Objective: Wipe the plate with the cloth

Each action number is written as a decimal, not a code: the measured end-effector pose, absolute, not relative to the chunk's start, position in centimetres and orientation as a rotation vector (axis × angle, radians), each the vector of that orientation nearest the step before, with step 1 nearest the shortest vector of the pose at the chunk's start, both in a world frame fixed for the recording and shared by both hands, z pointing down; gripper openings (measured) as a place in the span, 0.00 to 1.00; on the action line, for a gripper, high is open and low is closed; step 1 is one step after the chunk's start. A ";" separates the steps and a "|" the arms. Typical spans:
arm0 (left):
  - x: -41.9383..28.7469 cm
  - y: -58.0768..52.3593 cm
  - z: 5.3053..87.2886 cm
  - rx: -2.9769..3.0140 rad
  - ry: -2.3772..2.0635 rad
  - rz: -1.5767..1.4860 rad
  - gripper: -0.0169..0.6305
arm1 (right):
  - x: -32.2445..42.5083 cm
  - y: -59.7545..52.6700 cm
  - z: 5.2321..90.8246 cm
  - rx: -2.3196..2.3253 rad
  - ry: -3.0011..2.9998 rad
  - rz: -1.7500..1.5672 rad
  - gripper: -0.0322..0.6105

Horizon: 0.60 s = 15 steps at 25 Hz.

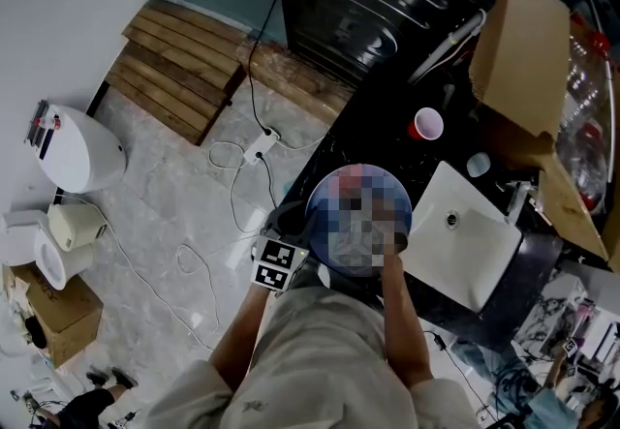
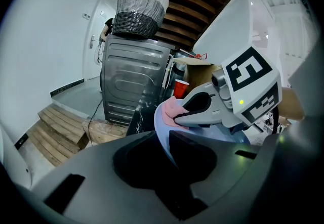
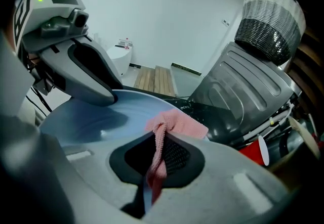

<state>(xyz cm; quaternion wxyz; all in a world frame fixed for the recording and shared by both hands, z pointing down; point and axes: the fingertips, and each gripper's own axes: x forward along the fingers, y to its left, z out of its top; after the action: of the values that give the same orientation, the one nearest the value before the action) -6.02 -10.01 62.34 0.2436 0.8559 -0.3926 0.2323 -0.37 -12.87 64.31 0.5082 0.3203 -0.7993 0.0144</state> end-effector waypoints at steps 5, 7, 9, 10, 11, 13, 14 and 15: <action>-6.0 -10.2 62.2 2.339 -1.078 0.634 0.15 | -1.6 -12.1 64.3 0.726 -1.949 0.028 0.08; -6.0 -10.3 62.0 2.340 -1.082 0.630 0.15 | -2.0 -11.7 64.3 0.708 -1.960 0.030 0.08; -5.9 -10.3 62.0 2.339 -1.083 0.633 0.15 | -2.2 -11.4 64.2 0.690 -1.973 0.036 0.08; -5.9 -10.3 62.1 2.338 -1.083 0.634 0.15 | -2.4 -11.2 64.2 0.681 -1.978 0.039 0.08; -5.9 -10.4 62.1 2.337 -1.085 0.636 0.15 | -2.5 -11.0 64.2 0.672 -1.983 0.042 0.08; -5.9 -10.4 62.1 2.335 -1.087 0.638 0.15 | -2.8 -10.6 64.3 0.656 -1.991 0.047 0.08; -5.9 -10.4 62.1 2.334 -1.088 0.639 0.15 | -2.9 -10.4 64.3 0.649 -1.994 0.050 0.08; -5.9 -10.4 62.1 2.334 -1.088 0.639 0.15 | -2.9 -10.2 64.2 0.643 -1.997 0.053 0.08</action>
<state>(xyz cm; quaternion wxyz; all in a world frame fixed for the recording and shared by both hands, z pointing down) -5.94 -10.42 62.11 0.2419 0.8535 -0.3980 0.2337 -2.95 -10.21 64.22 0.4983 0.2656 -0.8250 0.0220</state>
